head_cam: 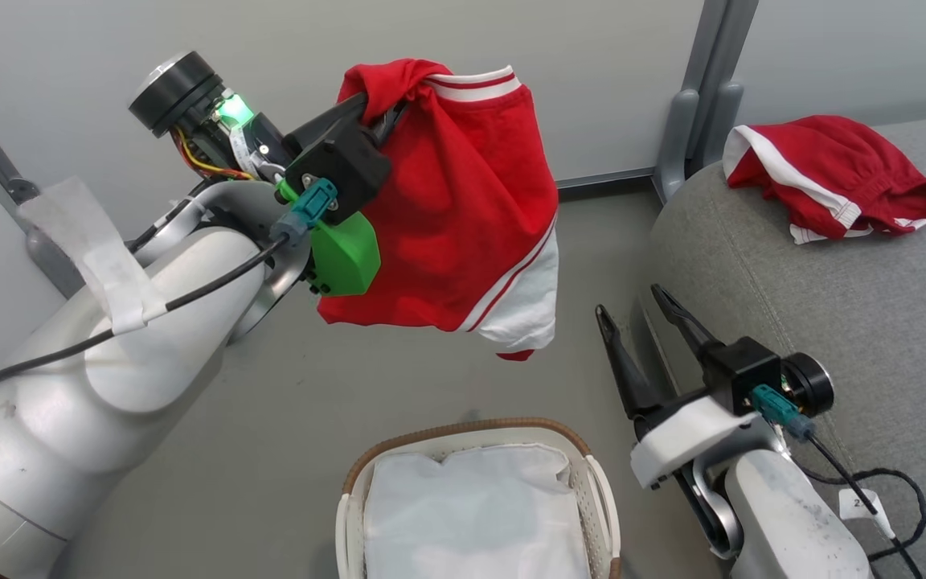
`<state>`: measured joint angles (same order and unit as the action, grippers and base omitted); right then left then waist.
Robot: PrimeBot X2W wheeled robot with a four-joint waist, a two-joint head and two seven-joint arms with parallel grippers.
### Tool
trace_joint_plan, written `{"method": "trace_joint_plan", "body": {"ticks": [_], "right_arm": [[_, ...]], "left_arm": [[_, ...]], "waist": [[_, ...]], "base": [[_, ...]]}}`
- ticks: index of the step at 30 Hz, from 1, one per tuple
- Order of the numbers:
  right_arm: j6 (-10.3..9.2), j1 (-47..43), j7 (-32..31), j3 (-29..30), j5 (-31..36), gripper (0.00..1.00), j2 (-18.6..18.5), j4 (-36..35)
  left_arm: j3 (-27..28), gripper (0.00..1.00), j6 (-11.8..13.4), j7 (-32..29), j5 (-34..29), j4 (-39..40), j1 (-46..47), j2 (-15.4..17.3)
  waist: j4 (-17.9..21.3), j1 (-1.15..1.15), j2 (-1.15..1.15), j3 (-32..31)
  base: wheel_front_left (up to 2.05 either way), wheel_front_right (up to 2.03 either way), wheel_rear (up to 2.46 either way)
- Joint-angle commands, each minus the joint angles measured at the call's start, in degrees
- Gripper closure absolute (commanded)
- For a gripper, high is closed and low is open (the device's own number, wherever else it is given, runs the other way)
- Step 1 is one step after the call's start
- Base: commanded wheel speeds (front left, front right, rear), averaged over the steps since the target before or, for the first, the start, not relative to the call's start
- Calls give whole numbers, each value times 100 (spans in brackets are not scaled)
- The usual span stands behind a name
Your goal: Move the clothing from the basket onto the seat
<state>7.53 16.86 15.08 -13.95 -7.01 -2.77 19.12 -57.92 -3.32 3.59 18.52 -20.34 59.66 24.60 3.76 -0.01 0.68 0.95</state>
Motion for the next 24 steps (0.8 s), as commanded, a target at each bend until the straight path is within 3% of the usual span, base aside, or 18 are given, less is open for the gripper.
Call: {"method": "trace_joint_plan", "body": {"ticks": [1,10,16,24], "right_arm": [[-8,134,12,-75,-31,0,-22,10],[-8,908,12,-803,-330,0,-326,255],[-8,1382,12,-1736,-1031,0,-768,431],[-8,2021,13,-2732,-1896,0,-1092,678]], "left_arm": [[-13,100,-9,20,47,43,60,52],[-128,100,-31,111,42,142,35,-62],[-196,100,-54,211,34,87,96,-140],[-273,100,-51,265,39,127,125,-214]], "waist": [[-14,1,-68,5],[-128,1,-68,5],[-180,1,-68,7],[-229,1,-68,29]], "base": [[0,0,0],[0,0,0],[0,0,0],[0,0,0]]}}
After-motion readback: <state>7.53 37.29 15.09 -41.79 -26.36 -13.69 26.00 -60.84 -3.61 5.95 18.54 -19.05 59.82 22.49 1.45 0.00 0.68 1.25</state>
